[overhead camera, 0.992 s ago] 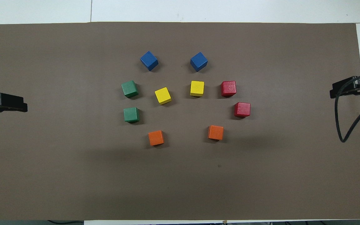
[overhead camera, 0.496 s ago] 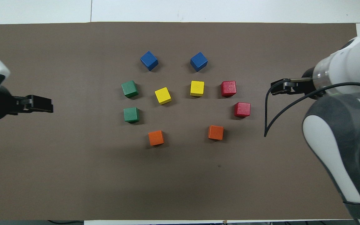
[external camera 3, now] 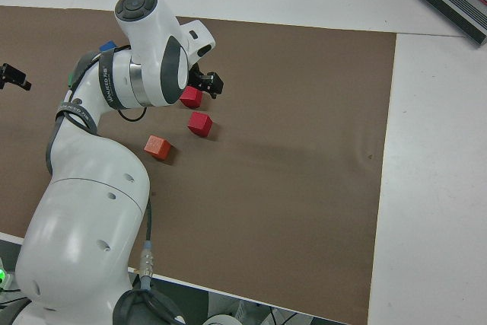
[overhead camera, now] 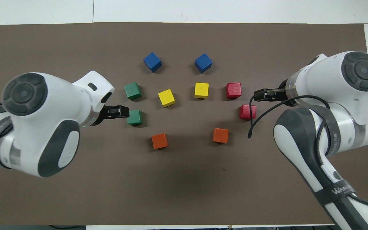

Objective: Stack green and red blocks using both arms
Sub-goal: 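Reach the left gripper to a green cube while the right gripper reaches a red cube, then grasp and lift the green cube while the right gripper lifts the red cube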

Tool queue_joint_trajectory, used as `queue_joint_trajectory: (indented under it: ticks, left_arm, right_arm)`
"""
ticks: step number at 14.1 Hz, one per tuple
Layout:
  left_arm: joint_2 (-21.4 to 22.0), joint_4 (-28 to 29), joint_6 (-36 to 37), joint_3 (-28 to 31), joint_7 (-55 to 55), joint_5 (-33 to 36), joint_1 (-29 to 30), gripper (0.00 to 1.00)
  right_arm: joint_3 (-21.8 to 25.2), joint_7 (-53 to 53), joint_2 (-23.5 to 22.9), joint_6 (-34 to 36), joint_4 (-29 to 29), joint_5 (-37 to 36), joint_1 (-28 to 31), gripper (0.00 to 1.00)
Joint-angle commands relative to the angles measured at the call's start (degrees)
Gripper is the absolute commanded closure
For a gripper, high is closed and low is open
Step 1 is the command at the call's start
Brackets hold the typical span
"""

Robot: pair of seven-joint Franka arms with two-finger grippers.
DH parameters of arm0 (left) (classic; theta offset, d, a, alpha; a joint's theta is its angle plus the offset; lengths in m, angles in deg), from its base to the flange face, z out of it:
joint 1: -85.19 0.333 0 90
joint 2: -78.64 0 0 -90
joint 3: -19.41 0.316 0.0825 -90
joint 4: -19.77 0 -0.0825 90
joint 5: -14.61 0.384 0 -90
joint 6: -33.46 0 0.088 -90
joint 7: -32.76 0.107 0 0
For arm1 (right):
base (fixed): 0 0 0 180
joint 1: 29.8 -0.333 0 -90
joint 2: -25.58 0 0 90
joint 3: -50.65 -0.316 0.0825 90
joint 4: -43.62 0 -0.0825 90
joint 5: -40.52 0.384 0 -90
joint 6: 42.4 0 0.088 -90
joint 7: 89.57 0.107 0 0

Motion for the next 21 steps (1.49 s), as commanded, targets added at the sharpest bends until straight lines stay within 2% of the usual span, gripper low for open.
queue_joint_trajectory:
  ticks: [1, 3, 6, 9, 12, 15, 21]
  left_arm:
    - [-3.3, 3.0, -7.3, 1.2, -0.2, -0.3, -2.2, 0.00]
    - [-5.6, 4.2, -11.1, 1.2, -0.3, -0.3, -3.1, 0.00]
    - [-7.4, 4.7, -12.4, 1.2, -1.0, -0.3, -3.5, 0.00]
    - [-9.7, 6.1, -16.6, 1.3, -3.5, -0.2, -5.3, 0.00]
    - [-12.1, 6.1, -17.8, 1.4, -5.0, 0.2, -6.8, 0.00]
    - [-12.3, 5.5, -16.0, 1.4, -4.2, 3.7, -6.1, 0.00]
    - [-13.5, 6.1, -18.1, 1.3, -5.1, 4.0, -6.1, 0.01]
  right_arm:
    - [0.1, 2.3, -0.7, -3.2, 2.4, 0.1, -1.7, 0.00]
    - [0.1, 4.7, -2.1, -4.7, 2.4, 0.1, -2.8, 0.00]
    - [0.1, 4.8, -3.8, -5.8, 3.2, 0.1, -2.7, 0.00]
    - [0.1, 4.8, -4.0, -10.5, 6.8, 0.1, -2.7, 0.00]
    - [0.1, 4.9, -4.4, -11.4, 7.6, 0.2, -2.7, 0.00]
    - [0.0, 4.9, -5.5, -13.8, 8.7, 0.1, -2.8, 0.00]
    - [0.0, 5.9, -7.5, -17.7, 9.4, 0.1, -3.6, 0.00]
